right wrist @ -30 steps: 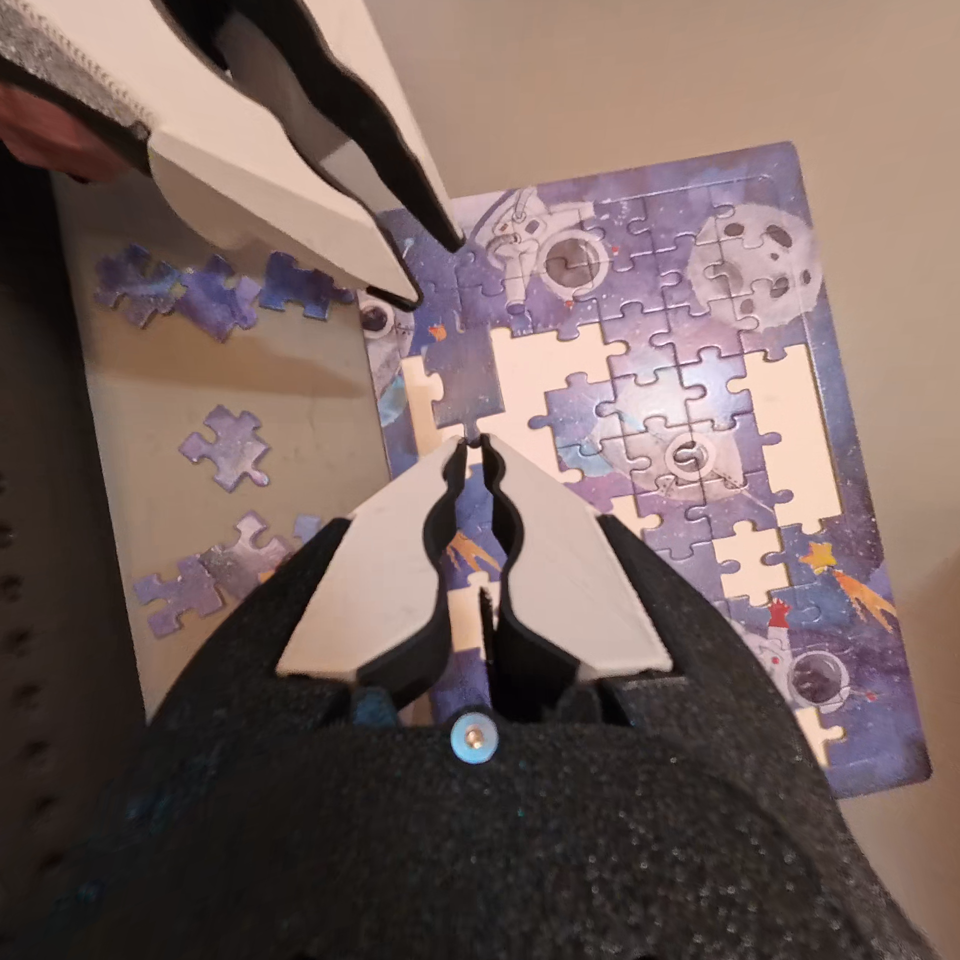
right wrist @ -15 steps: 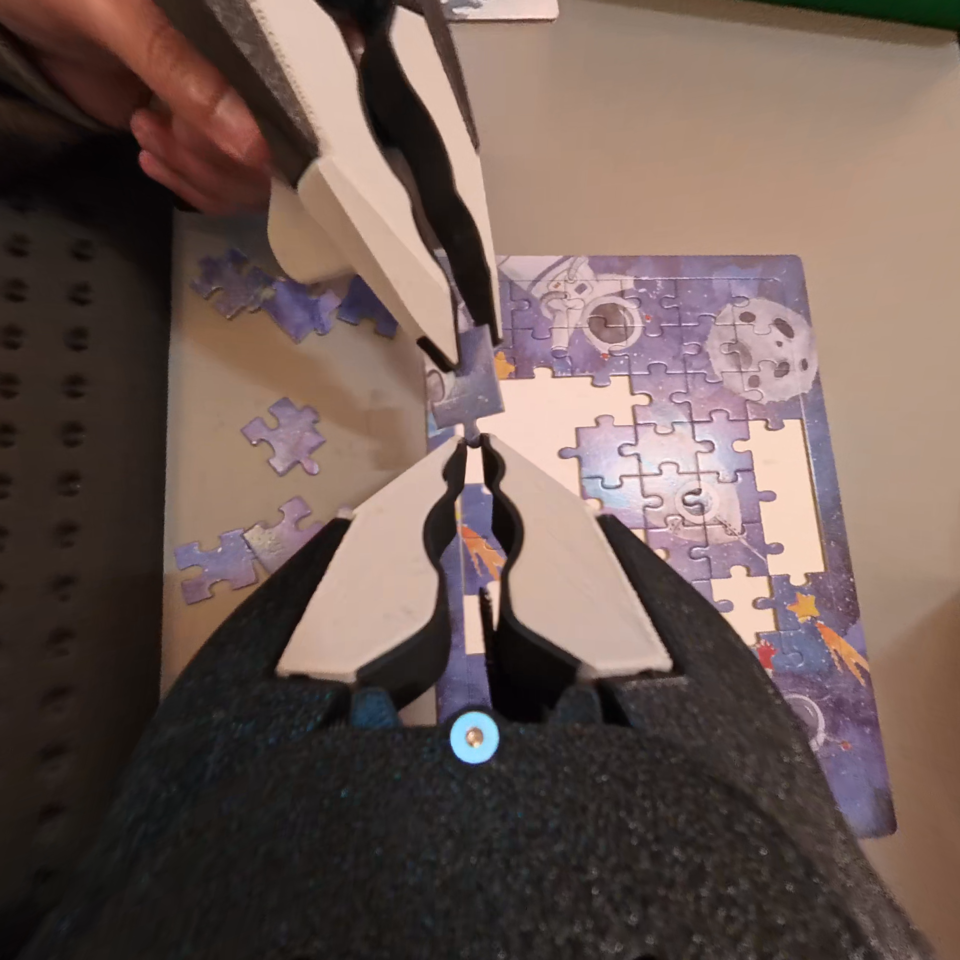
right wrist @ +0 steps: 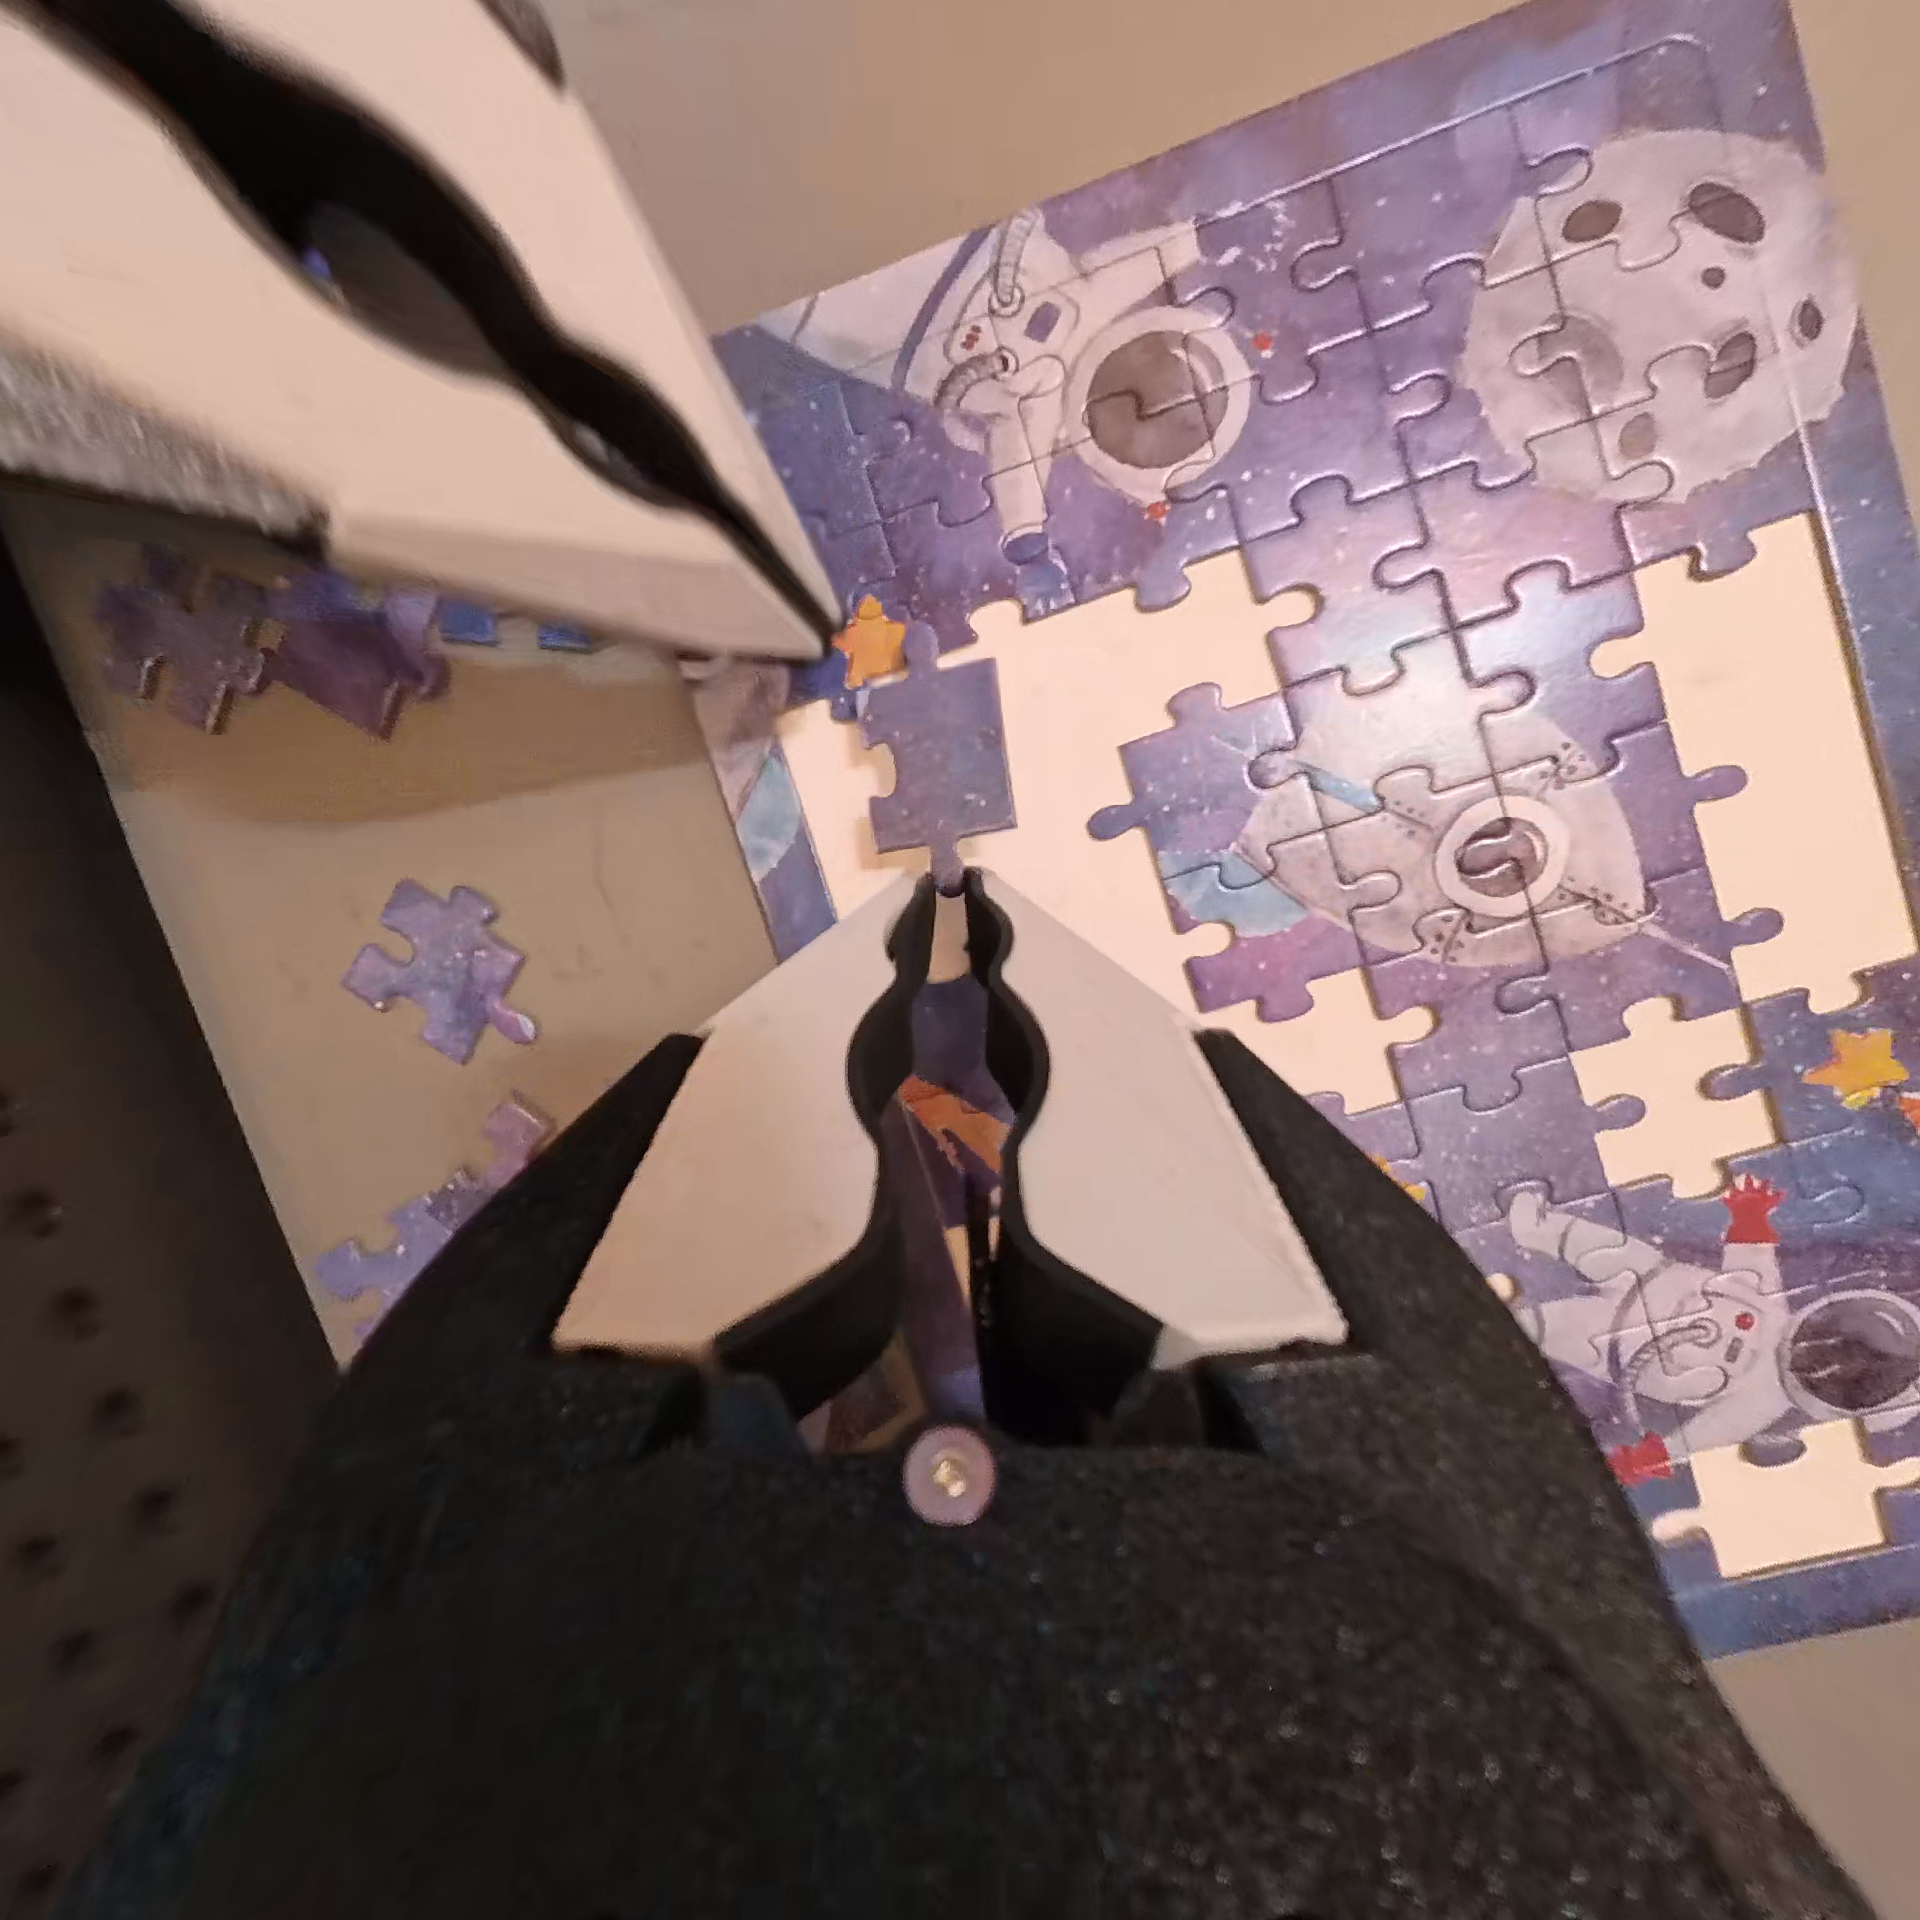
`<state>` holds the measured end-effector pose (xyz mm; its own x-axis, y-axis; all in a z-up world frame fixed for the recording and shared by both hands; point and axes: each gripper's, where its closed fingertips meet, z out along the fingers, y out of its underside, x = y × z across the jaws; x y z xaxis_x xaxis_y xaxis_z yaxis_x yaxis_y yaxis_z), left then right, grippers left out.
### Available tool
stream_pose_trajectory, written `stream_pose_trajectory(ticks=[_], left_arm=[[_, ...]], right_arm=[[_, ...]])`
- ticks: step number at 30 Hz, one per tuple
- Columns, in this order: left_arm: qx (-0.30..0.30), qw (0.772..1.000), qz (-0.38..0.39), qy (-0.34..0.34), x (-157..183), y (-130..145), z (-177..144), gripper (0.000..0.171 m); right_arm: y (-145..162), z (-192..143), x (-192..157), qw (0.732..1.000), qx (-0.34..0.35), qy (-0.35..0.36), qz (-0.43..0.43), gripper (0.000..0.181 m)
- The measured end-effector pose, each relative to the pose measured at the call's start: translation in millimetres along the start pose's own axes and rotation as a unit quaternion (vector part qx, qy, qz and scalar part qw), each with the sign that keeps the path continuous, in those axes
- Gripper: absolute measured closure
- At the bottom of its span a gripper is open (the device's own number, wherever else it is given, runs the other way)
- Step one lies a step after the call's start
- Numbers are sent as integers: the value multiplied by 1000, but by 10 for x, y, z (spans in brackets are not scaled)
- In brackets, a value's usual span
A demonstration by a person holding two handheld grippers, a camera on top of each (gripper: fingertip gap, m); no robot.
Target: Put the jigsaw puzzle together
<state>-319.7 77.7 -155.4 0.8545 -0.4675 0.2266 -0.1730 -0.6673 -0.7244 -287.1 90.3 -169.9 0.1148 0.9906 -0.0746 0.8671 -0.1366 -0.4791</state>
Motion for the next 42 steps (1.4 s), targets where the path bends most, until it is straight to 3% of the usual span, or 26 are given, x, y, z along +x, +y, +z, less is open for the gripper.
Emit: stream_pose_trajectory(ticks=[4,10,22,29,34,37,42], left_arm=[[-35,998,37,-34,-22,109,78,171],[-29,998,43,-36,-10,84,81,171],[-35,998,37,-40,-51,102,99,171],[-20,998,28,-58,-159,60,38,171],[-24,997,3,-72,-265,84,10,171],[-38,996,9,-86,-303,136,27,171],[-37,995,10,-88,-299,135,29,171]], right_arm=[[-56,-8,-20,1000,13,-6,12,176],[-117,-10,-114,998,28,-38,30,176],[-42,78,-440,996,-6,-77,-32,180],[-17,39,-484,994,-4,-83,-75,167],[-223,53,-368,989,66,-32,-128,137],[-245,109,-278,989,65,-7,-129,137],[-199,172,-275,993,51,-25,-103,137]])
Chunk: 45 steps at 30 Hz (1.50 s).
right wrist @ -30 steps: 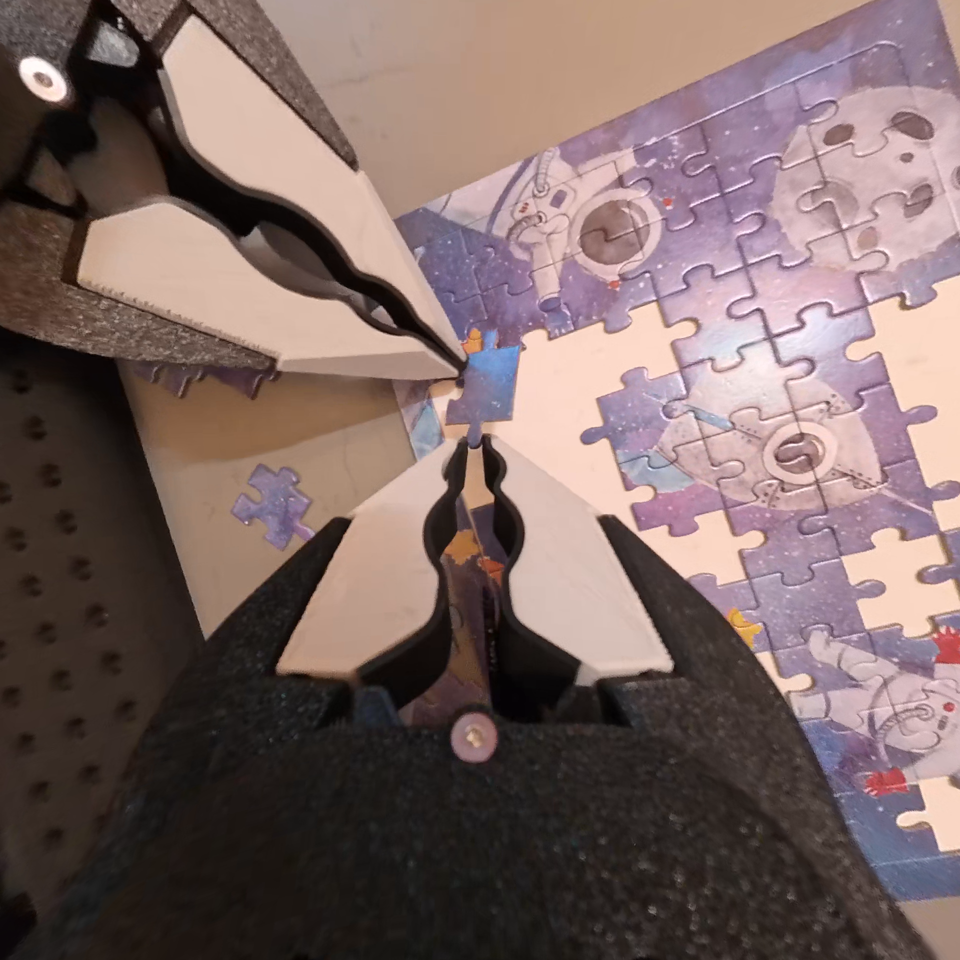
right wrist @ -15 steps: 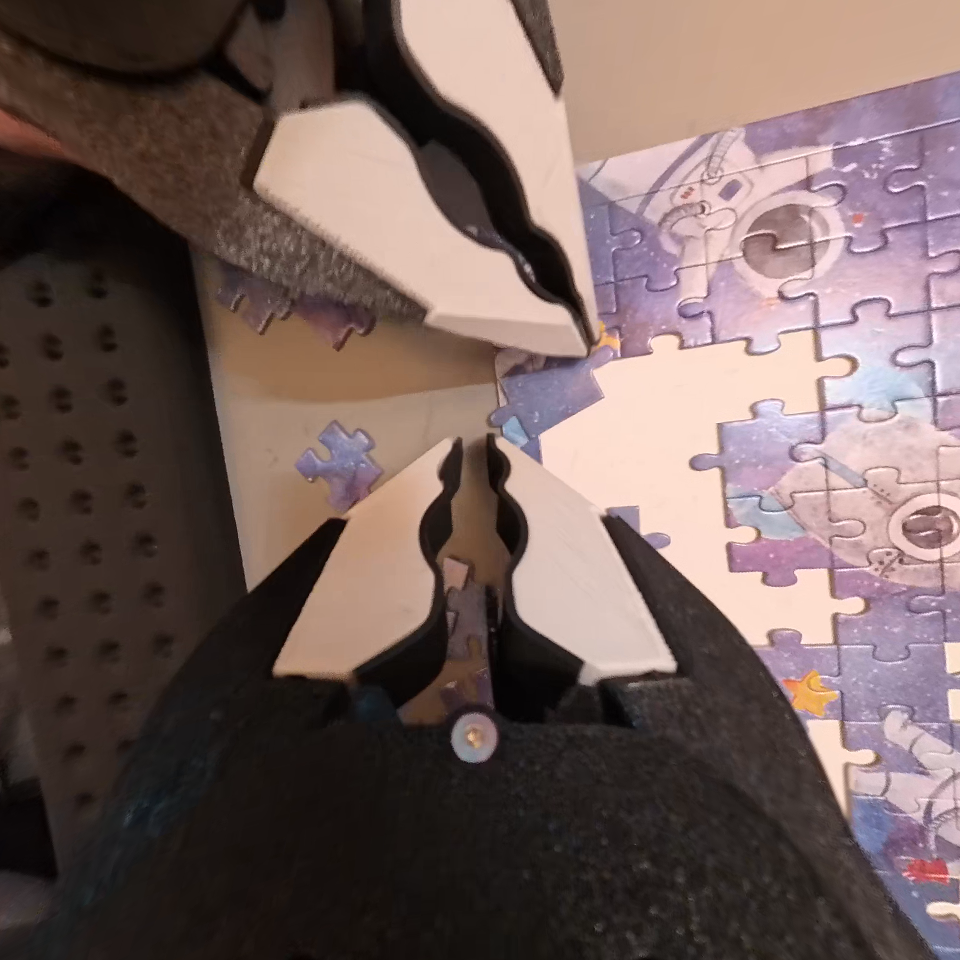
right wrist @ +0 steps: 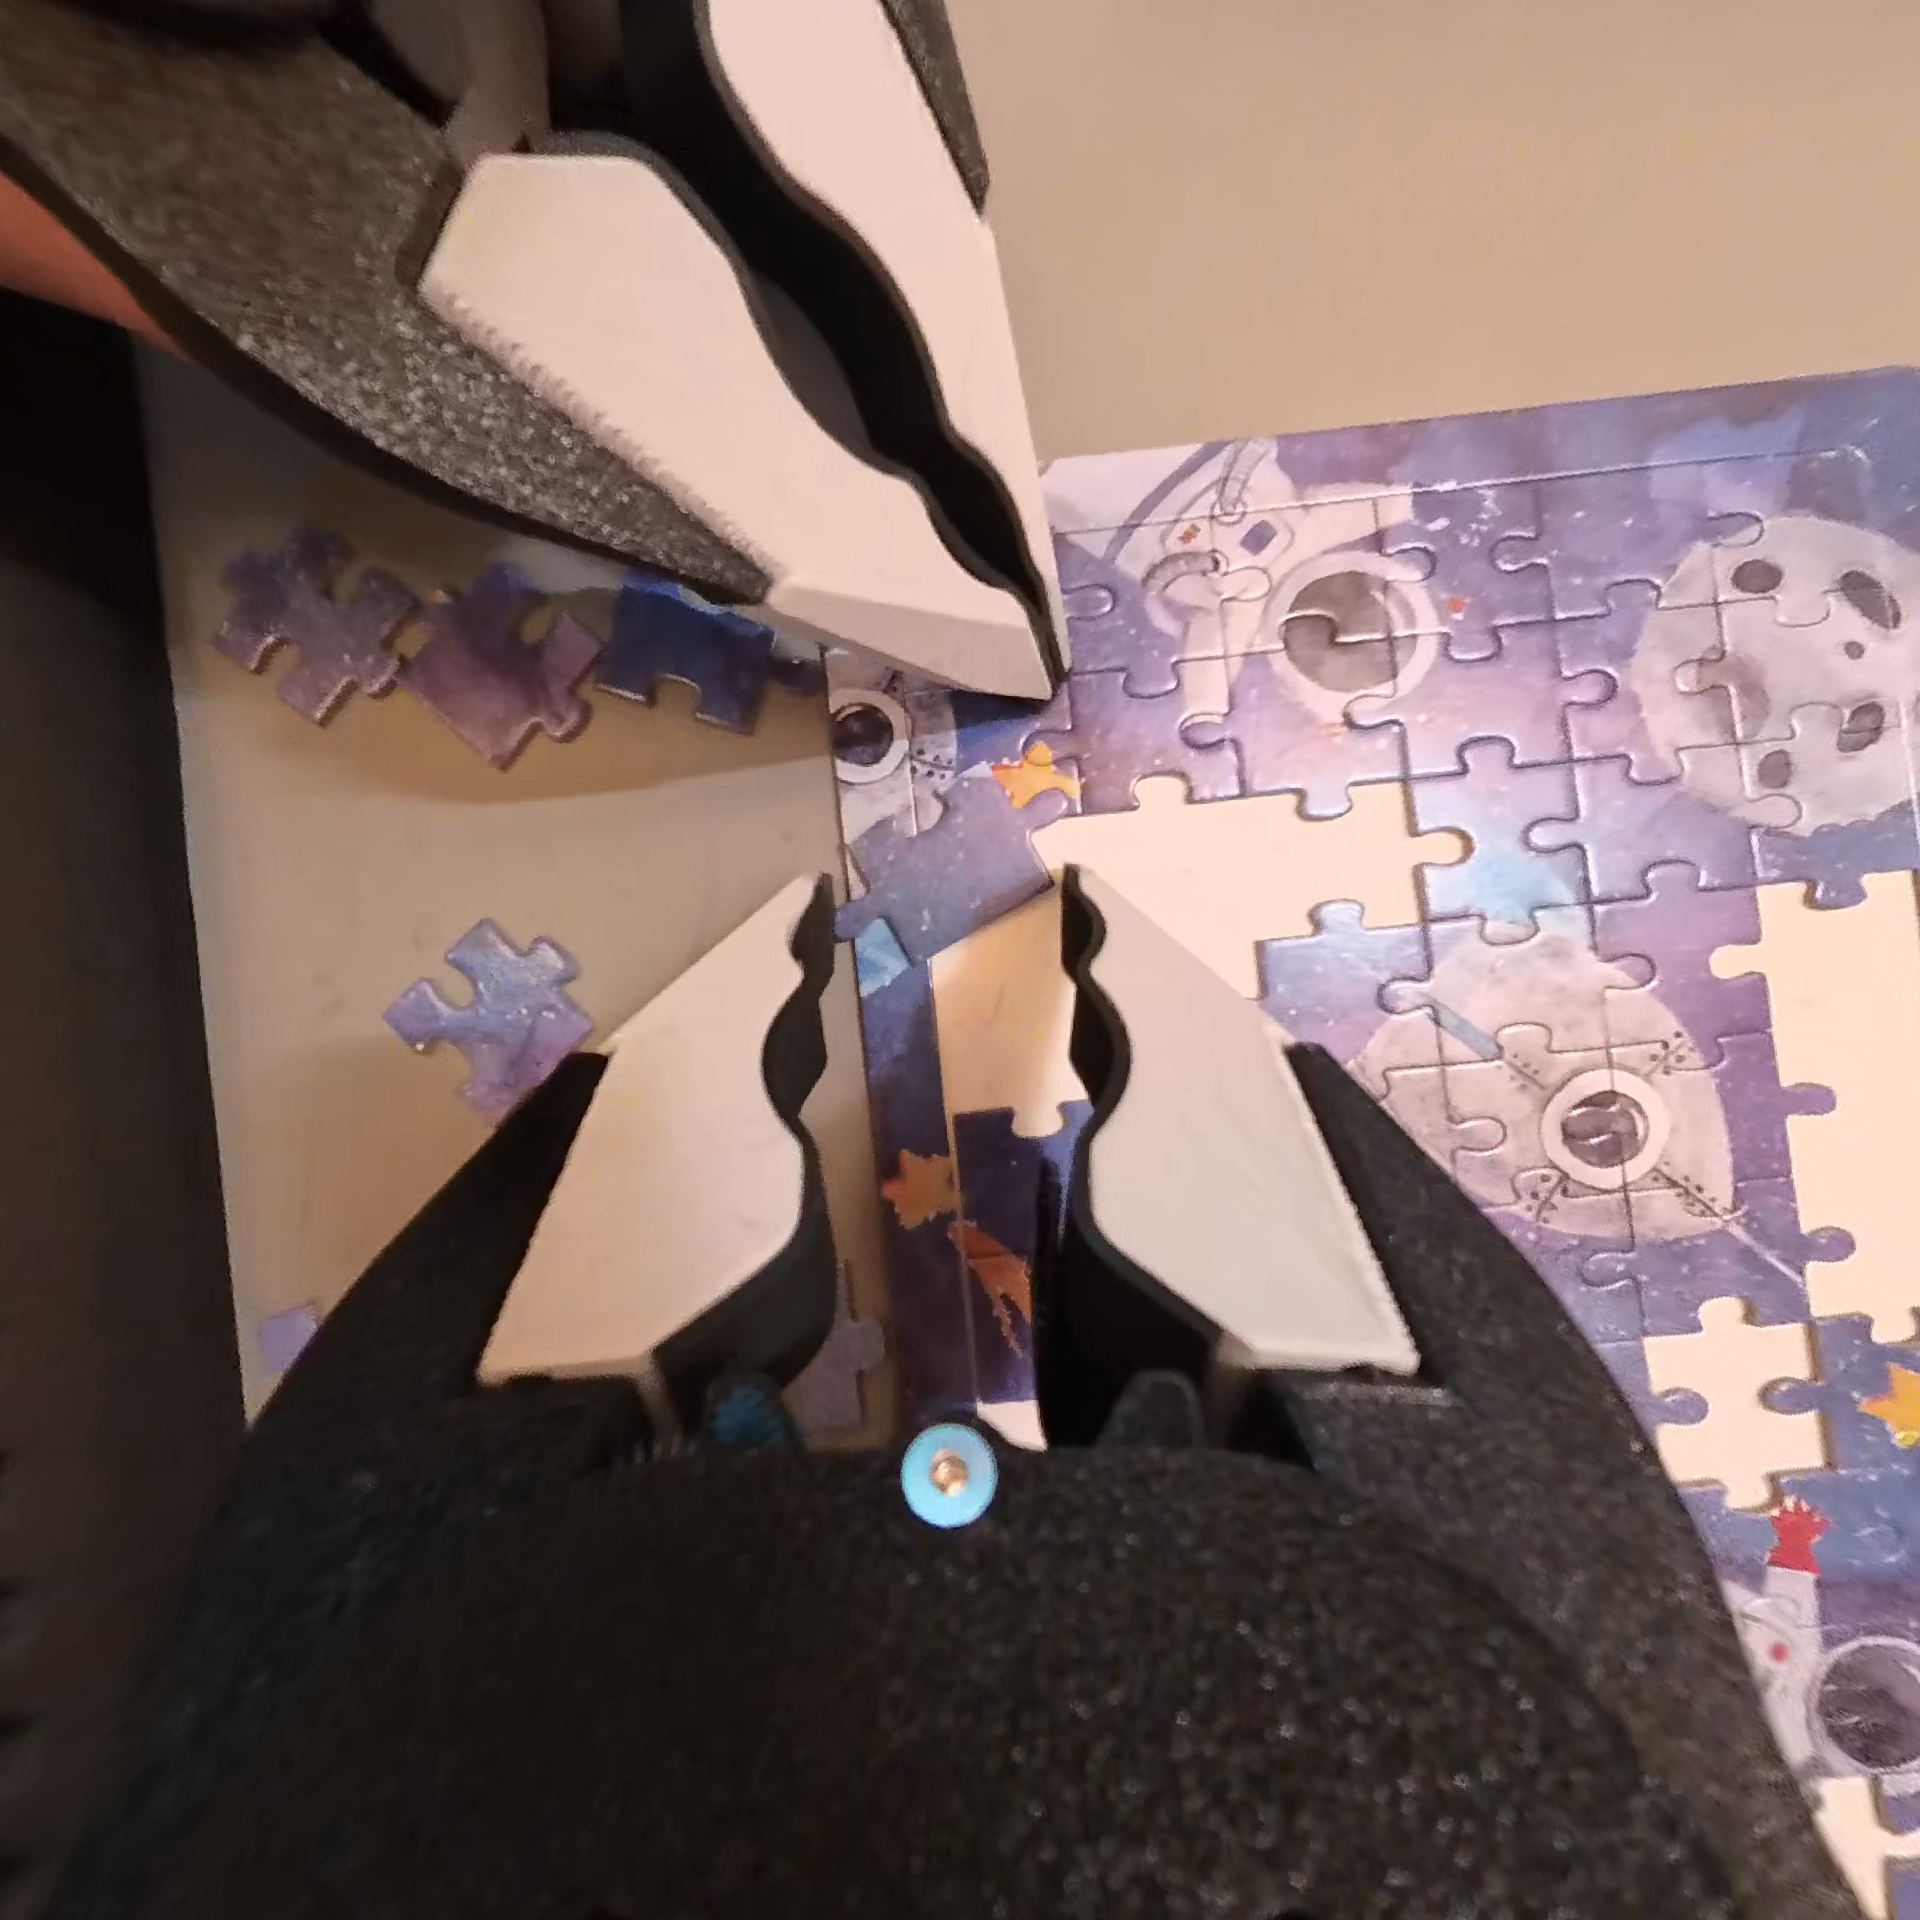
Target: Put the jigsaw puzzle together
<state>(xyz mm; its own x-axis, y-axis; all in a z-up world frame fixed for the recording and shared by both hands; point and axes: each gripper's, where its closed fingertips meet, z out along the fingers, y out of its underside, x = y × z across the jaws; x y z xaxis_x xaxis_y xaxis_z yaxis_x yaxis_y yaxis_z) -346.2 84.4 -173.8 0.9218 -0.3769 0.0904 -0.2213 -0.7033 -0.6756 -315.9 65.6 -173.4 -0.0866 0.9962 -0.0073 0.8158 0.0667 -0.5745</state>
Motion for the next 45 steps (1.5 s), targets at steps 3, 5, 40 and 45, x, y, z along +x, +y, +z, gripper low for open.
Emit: stream_pose_trajectory(ticks=[3,5,40,45], left_arm=[[0,1000,3,-2,-3,0,2,171],[0,1000,5,-3,-1,2,0,171],[1,1000,10,-9,-10,-2,3,168],[1,1000,10,-10,-10,-2,2,168]], right_arm=[[-4,3,-4,1000,5,-1,-2,137],[-2,-2,-11,1000,6,-3,-2,135],[96,-93,158,987,-65,68,131,144],[93,-127,178,990,-62,74,107,144]])
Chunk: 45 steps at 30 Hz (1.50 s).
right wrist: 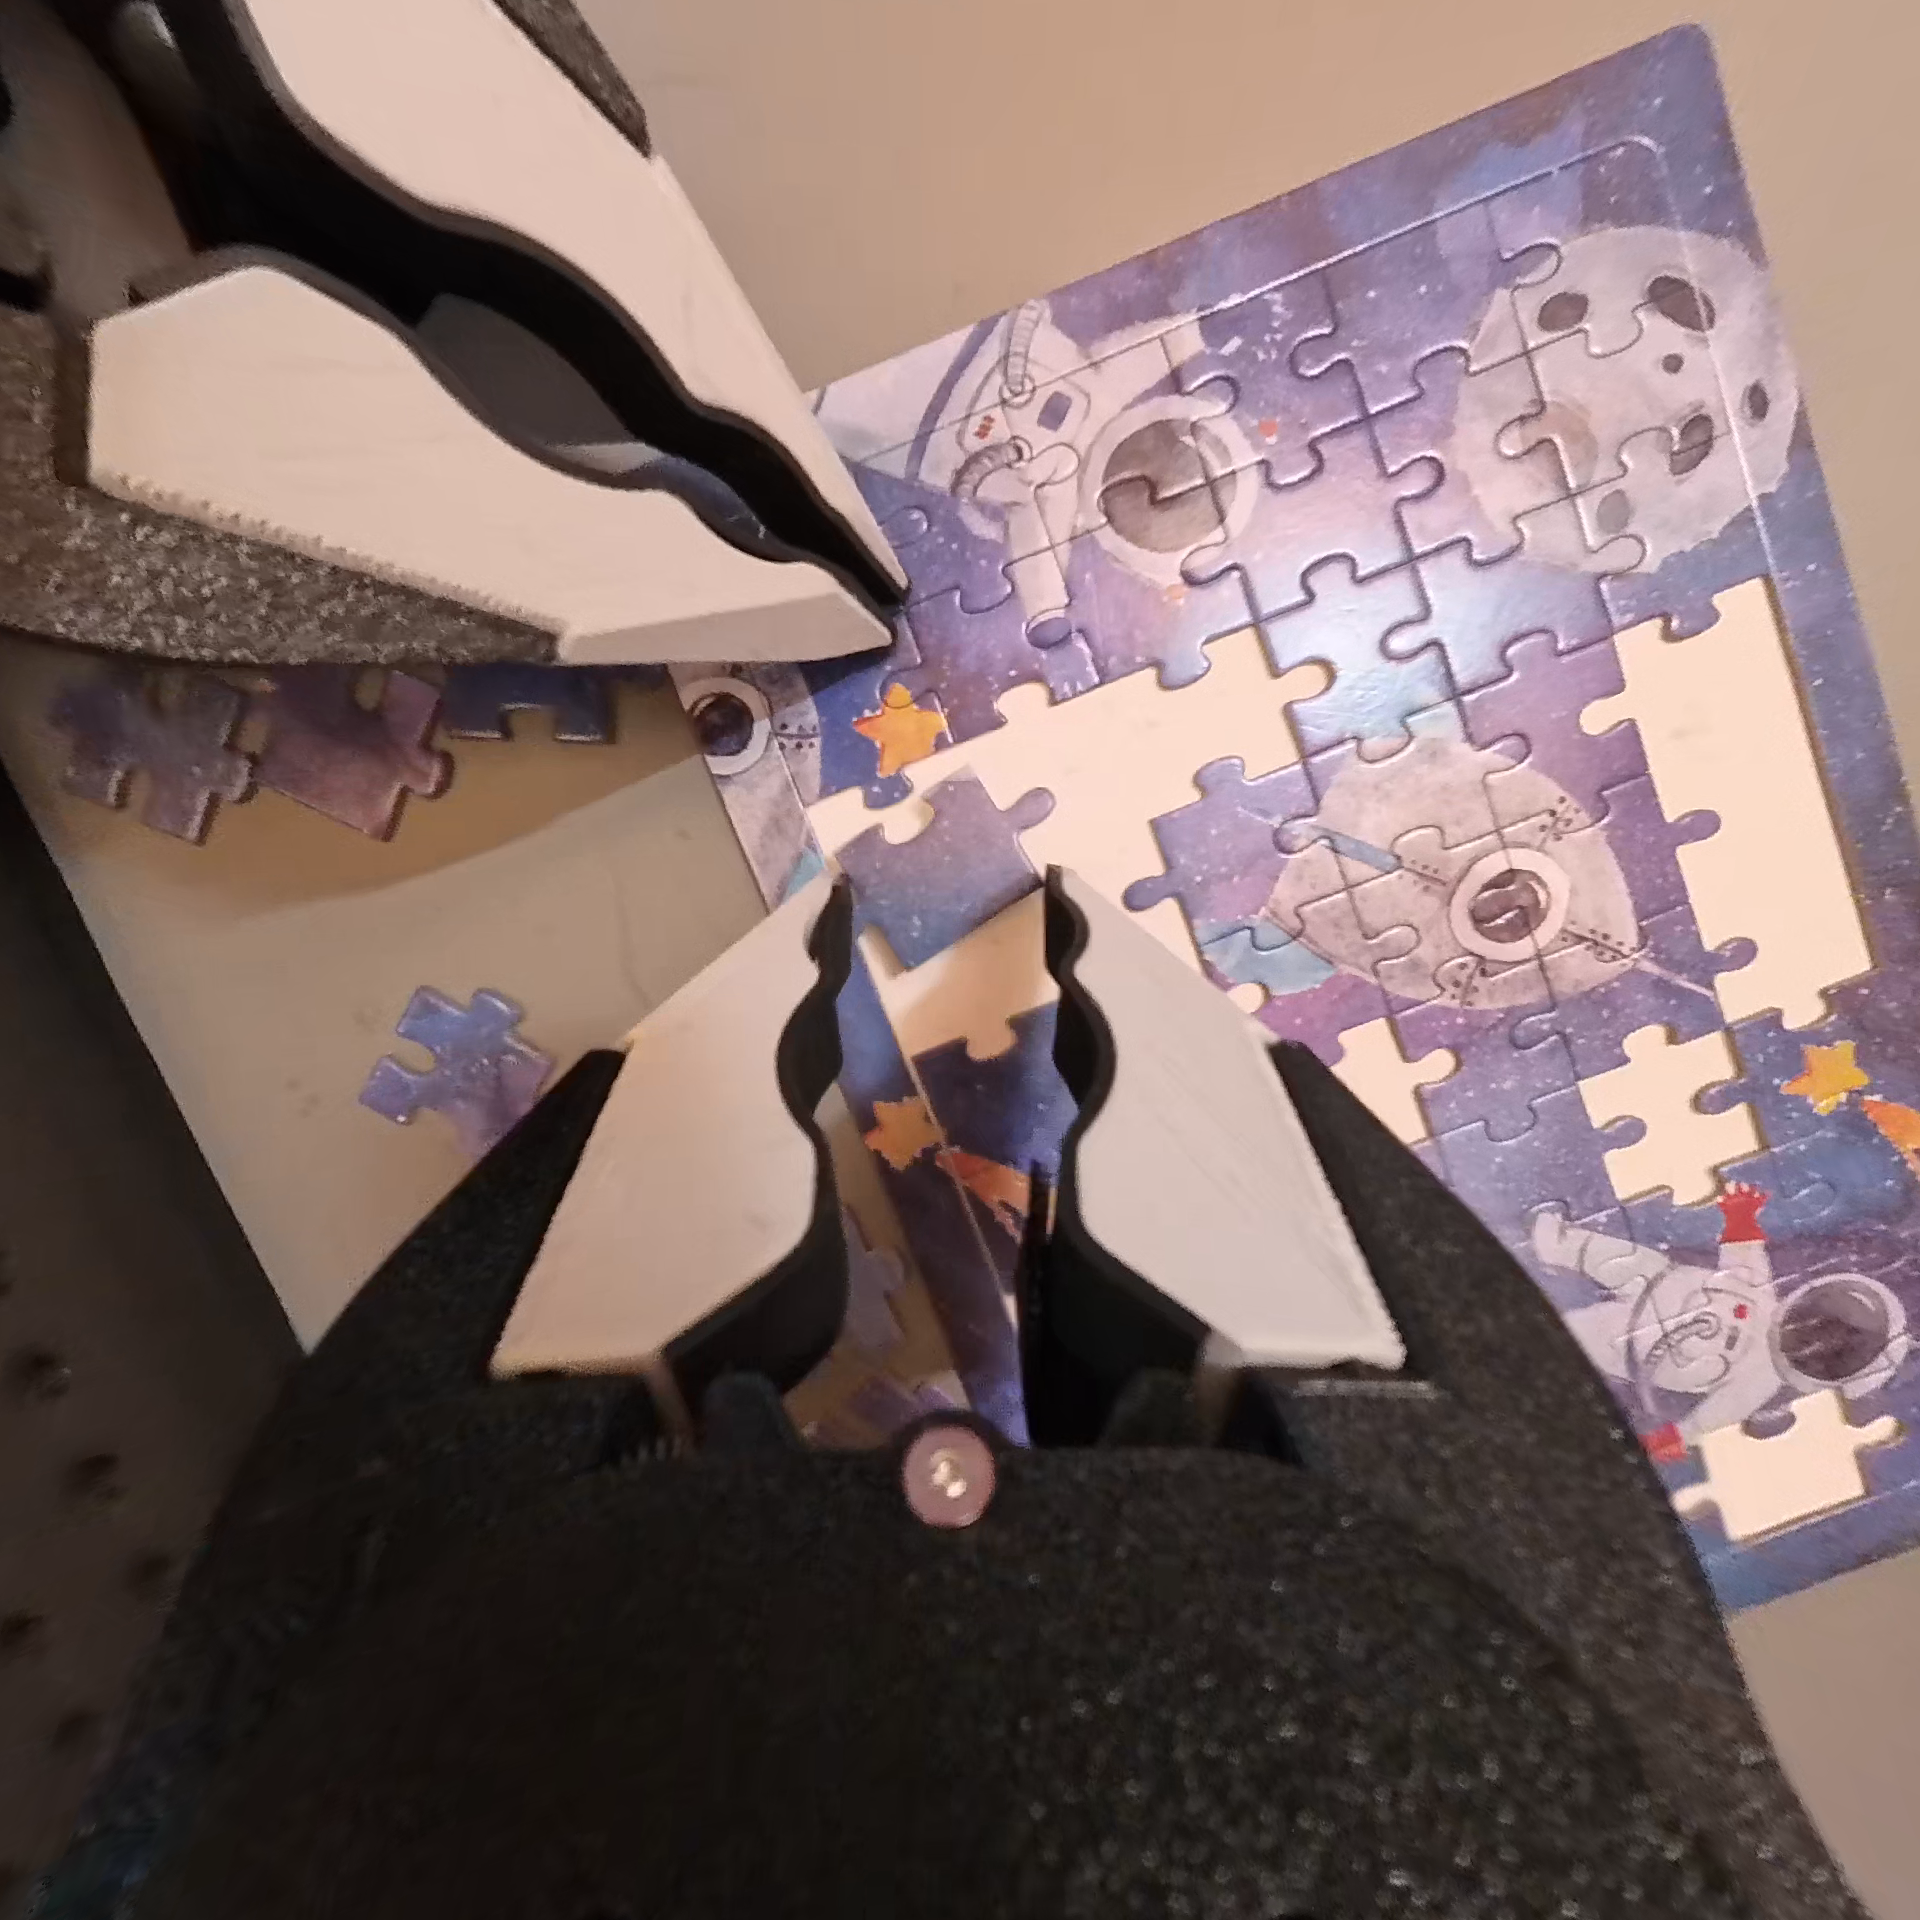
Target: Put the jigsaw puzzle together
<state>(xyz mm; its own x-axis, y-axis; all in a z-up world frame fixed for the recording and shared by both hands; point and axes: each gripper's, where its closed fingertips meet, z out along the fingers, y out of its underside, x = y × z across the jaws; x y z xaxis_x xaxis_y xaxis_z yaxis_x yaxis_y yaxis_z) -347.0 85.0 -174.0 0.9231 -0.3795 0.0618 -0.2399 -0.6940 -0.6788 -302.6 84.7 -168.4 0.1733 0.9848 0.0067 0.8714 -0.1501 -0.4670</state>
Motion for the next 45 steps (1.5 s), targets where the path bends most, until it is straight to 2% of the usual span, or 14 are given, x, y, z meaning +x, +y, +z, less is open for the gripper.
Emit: stream_pose_trajectory(ticks=[3,6,9,12,13,15,20,23,27,32,36,41,43,45], left_arm=[[6,1000,-1,9,28,-25,-7,167],[41,996,-45,62,142,-143,-74,156],[72,979,-128,140,197,-255,-170,146],[100,955,-185,210,257,-363,-281,149],[105,950,-196,218,246,-376,-297,150],[114,941,-215,235,227,-406,-333,149],[115,934,-247,230,104,-379,-327,148],[120,937,-238,225,85,-390,-356,148],[97,956,-197,192,67,-308,-300,148],[52,971,-104,207,373,-188,-217,148],[33,989,-12,146,440,-112,-113,133],[4,994,44,105,450,-5,-14,115],[2,994,63,88,437,9,0,116],[1,994,78,74,414,17,5,126]], right_arm=[[-29,-80,22,999,23,-6,-25,144],[-158,-207,15,994,75,4,-74,144],[-285,-329,12,985,119,35,-120,144],[-371,-416,10,972,144,80,-166,146],[-396,-439,12,968,152,93,-176,147],[-395,-457,16,965,155,107,-185,168],[-305,-344,20,974,134,82,-163,177],[-229,-256,5,983,115,45,-139,176],[-132,-273,169,986,100,62,-120,176],[-15,-359,192,992,96,13,-83,171],[28,-446,311,993,111,2,-46,170],[67,-357,369,994,109,-1,-31,170],[115,-366,364,995,96,-6,-26,168],[82,-494,334,992,122,-12,-18,167]])
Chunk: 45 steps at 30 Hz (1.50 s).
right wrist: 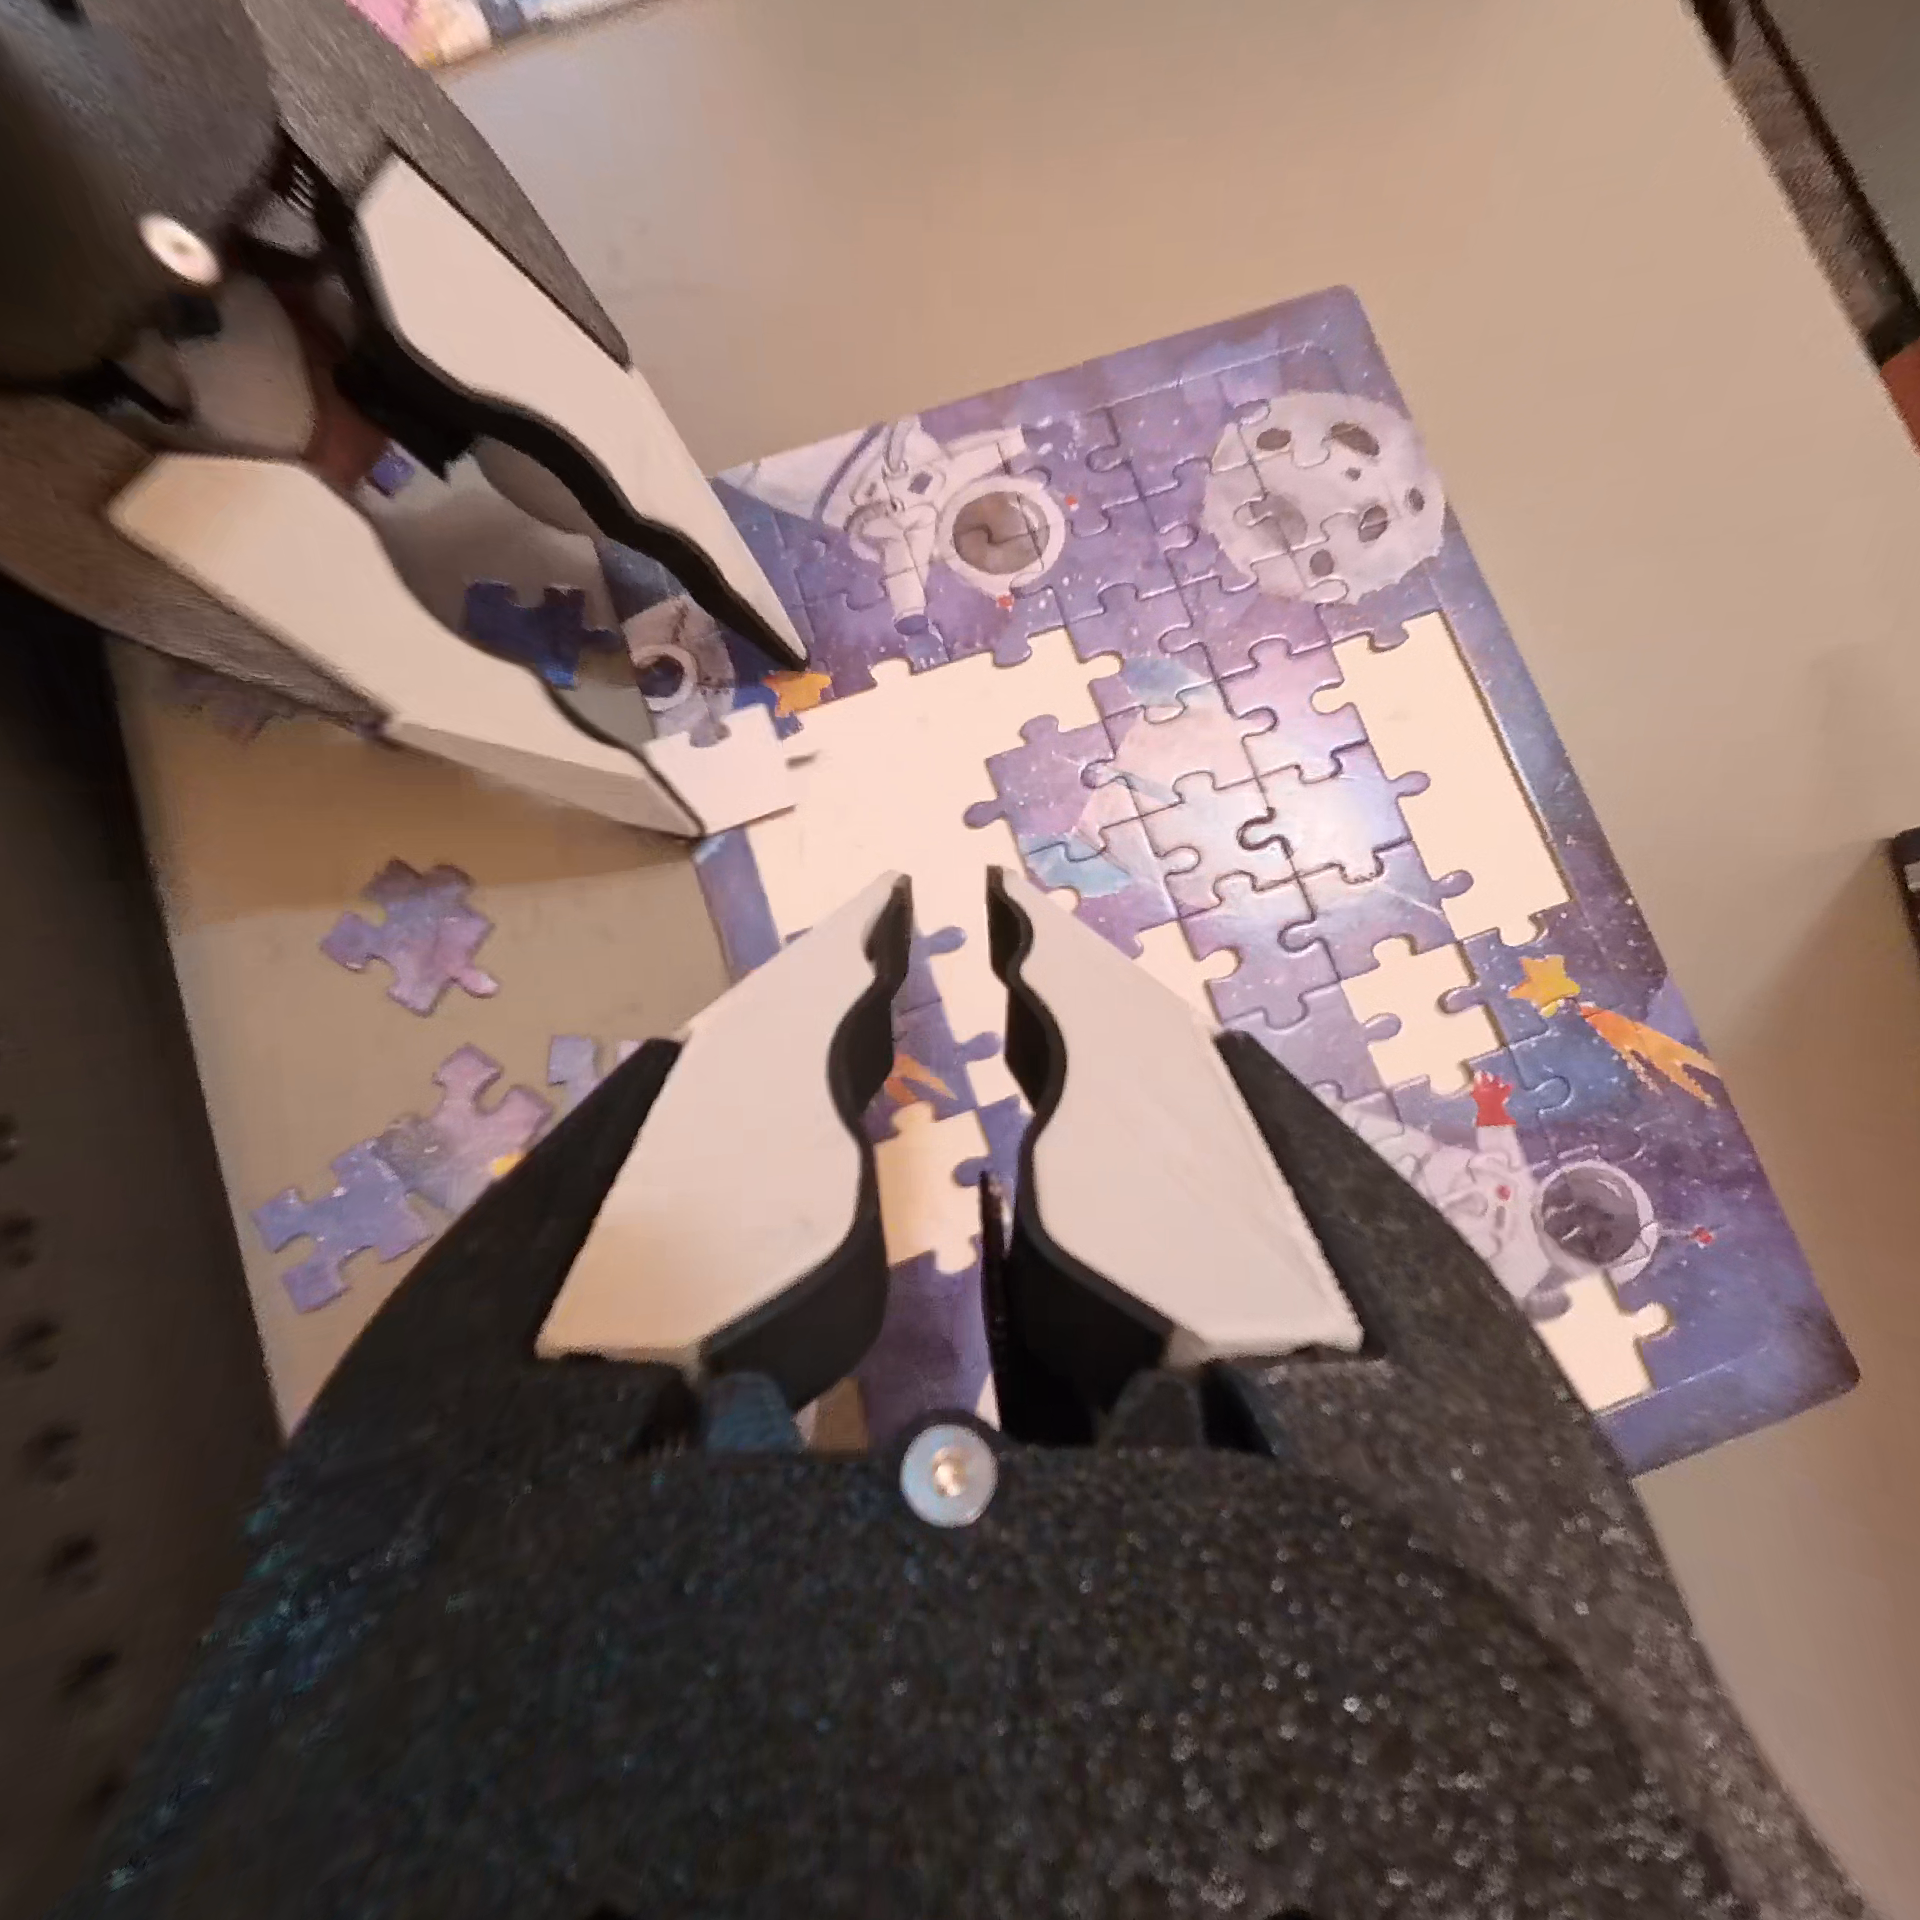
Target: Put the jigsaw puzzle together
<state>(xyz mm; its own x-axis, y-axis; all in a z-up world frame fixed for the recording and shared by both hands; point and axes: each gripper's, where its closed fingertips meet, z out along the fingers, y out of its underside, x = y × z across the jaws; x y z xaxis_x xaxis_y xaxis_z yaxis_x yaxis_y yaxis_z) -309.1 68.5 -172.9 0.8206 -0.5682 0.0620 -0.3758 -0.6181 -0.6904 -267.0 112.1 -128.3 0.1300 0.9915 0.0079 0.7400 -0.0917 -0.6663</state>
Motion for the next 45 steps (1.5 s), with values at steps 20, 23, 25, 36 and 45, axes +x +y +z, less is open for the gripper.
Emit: stream_pose_trajectory(ticks=[20,23,25,36,45], left_arm=[[89,990,-29,-104,-452,-289,-337,169],[92,989,-32,-110,-481,-284,-352,169],[96,988,-30,-115,-490,-300,-363,168],[105,982,3,-158,-550,-346,-395,163],[97,982,8,-159,-547,-326,-371,163]], right_arm=[[220,-583,-553,980,168,-49,97,159],[249,-561,-529,979,157,-59,113,155],[242,-606,-443,979,175,-26,103,156],[304,-603,-361,980,168,-2,104,161],[377,-550,-338,983,146,5,107,161]])
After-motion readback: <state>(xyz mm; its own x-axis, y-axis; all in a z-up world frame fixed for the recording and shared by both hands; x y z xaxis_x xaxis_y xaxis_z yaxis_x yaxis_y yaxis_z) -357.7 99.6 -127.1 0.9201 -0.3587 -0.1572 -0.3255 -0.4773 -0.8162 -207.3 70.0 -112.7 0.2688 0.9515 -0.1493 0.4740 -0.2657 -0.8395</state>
